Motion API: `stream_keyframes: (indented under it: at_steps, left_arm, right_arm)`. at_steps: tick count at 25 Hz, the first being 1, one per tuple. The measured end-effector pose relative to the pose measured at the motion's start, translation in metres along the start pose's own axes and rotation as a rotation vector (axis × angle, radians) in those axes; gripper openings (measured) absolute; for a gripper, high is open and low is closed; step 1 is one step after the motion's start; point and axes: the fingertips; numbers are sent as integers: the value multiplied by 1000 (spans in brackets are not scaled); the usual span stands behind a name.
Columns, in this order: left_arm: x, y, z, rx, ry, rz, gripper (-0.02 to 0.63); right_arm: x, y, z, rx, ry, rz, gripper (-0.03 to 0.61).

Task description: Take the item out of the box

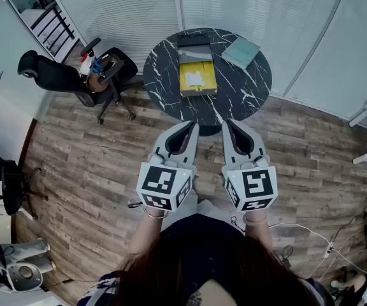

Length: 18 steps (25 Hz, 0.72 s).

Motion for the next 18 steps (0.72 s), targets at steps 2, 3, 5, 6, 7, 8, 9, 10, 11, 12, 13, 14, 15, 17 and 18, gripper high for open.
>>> stream_keyframes:
  at_steps: [2, 3, 5, 6, 7, 8, 9, 10, 11, 12, 13, 14, 15, 17, 18]
  left_arm:
    - [-4, 4, -1, -4, -1, -8, 28]
    - [-7, 5, -1, -4, -2, -12, 28]
    - [-13, 9, 0, -1, -5, -18, 28]
    - [-17, 11, 0, 1, -6, -20, 28]
    - [-21, 13, -1, 1, -7, -23, 28]
    - [-25, 15, -1, 0, -8, -26, 28]
    - [-30, 17, -2, 0, -9, -29, 28]
    - [-35, 20, -2, 0, -10, -32, 28]
    - [-41, 21, -1, 1, -11, -35, 28]
    - [-47, 23, -1, 1, -12, -38, 28]
    - [-53, 25, -1, 1, -13, -40, 28]
    - [-60, 26, -2, 2, -15, -41, 28]
    - [-67, 27, -2, 2, -17, -41, 28]
    - [-80, 28, -3, 3, -22, -43, 28]
    - [-87, 29, -3, 3, -25, -45, 28]
  right_arm:
    - [-1, 5, -2, -2, 4, -4, 23]
    - [-1, 8, -3, -1, 8, -5, 23]
    - [-1, 14, -3, 7, 24, -6, 23]
    - [-2, 18, -3, 11, 32, -7, 23]
    - [-2, 22, -4, 15, 38, -8, 23]
    - [-3, 26, -4, 17, 39, -9, 23]
    - [-4, 31, -4, 19, 35, -10, 23]
    - [-5, 37, -3, 23, 28, -12, 23]
    - [-6, 43, -2, 28, 21, -14, 23]
    - [-7, 49, -1, 35, 16, -13, 23]
    - [-9, 55, 0, 42, 16, -10, 23]
    - [-12, 60, 1, 47, 20, -7, 23]
    - [-14, 66, 1, 49, 27, -4, 23]
    - [-19, 78, -1, 43, 33, -2, 23]
    - [-21, 83, -2, 39, 30, -5, 23]
Point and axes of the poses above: the fingertips, and each gripper's own axes: y forward along the fingers, x to its right, z out of its top, and after that the axes turned 6 degrees about x, right-handed
